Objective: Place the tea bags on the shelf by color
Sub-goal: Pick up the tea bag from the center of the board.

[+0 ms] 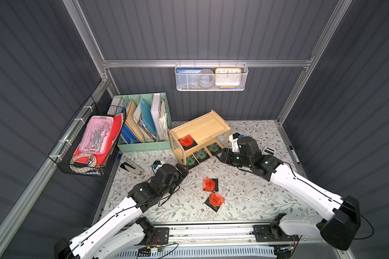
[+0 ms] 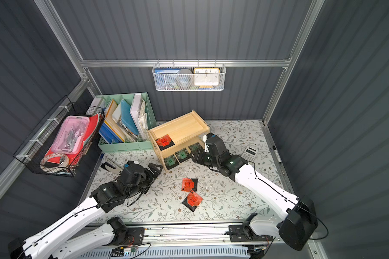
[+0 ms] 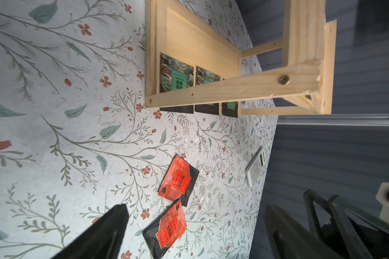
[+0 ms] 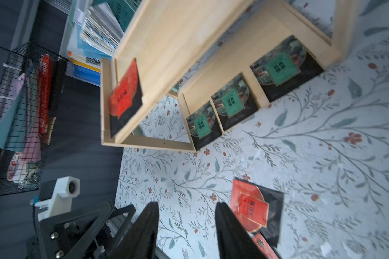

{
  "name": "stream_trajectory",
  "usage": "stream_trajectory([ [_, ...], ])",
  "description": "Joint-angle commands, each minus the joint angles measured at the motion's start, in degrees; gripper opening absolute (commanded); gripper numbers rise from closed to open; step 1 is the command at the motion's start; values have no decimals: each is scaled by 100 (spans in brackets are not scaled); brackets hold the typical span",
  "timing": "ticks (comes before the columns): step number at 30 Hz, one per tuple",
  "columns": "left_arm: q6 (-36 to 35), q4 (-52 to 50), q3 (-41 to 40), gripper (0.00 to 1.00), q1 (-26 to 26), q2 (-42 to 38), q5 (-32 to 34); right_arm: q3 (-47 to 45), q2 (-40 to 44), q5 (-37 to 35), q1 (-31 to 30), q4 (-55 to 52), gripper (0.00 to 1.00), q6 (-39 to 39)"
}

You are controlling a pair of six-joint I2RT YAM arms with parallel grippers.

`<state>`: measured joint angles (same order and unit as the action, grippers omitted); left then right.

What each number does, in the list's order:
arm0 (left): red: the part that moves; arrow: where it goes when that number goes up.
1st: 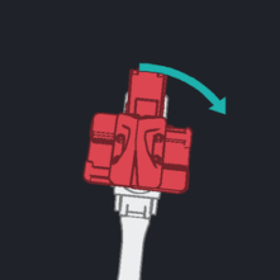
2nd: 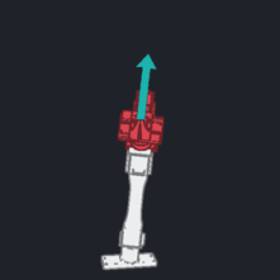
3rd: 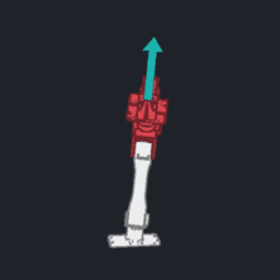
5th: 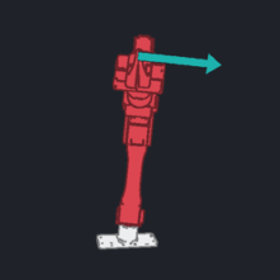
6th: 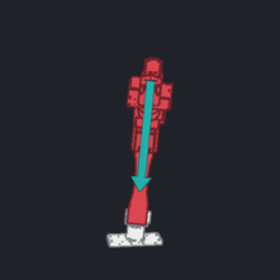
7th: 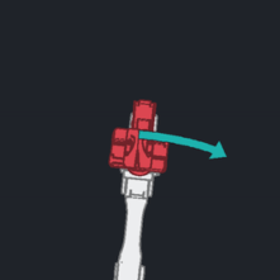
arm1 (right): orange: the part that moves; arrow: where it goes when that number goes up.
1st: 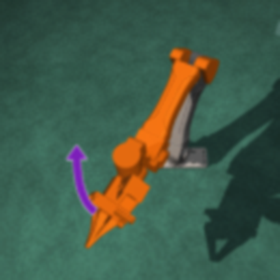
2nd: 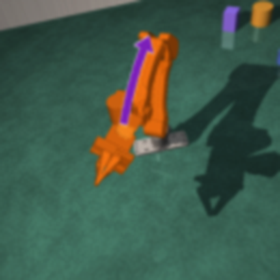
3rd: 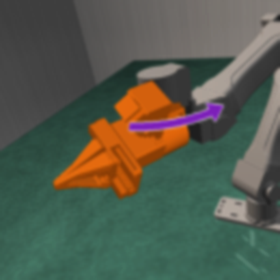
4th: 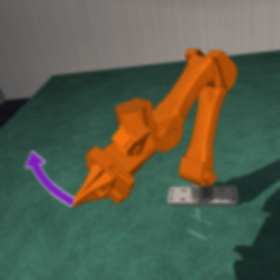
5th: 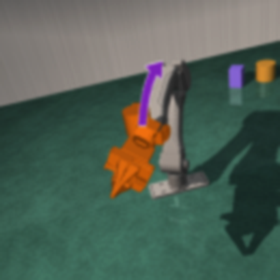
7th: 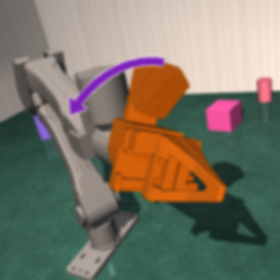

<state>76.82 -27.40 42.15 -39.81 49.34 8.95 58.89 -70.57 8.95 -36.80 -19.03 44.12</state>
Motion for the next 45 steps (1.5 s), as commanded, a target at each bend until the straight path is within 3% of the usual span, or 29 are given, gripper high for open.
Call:
stream_trajectory([
  [1, -600, 139, 44, 100, 16, 179, -530, -413, 395, 21, 9, -524, 46, 100],
  [9, -995, 278, -240, 100, 17, 515, -1062, -1327, 719, 860, -29, -922, 46, 569],
  [20, -1421, 246, -91, 100, 17, 1390, -1510, -2219, 631, 1090, -443, -735, 47, 1293],
  [33, -1673, 136, 155, 100, 6, 1905, -1732, -2359, -571, 1357, -765, 214, 47, 1656],
  [45, -1811, 94, 256, 100, 12, 2097, -1866, -2243, -1118, 1259, -768, 84, 47, 1710],
])
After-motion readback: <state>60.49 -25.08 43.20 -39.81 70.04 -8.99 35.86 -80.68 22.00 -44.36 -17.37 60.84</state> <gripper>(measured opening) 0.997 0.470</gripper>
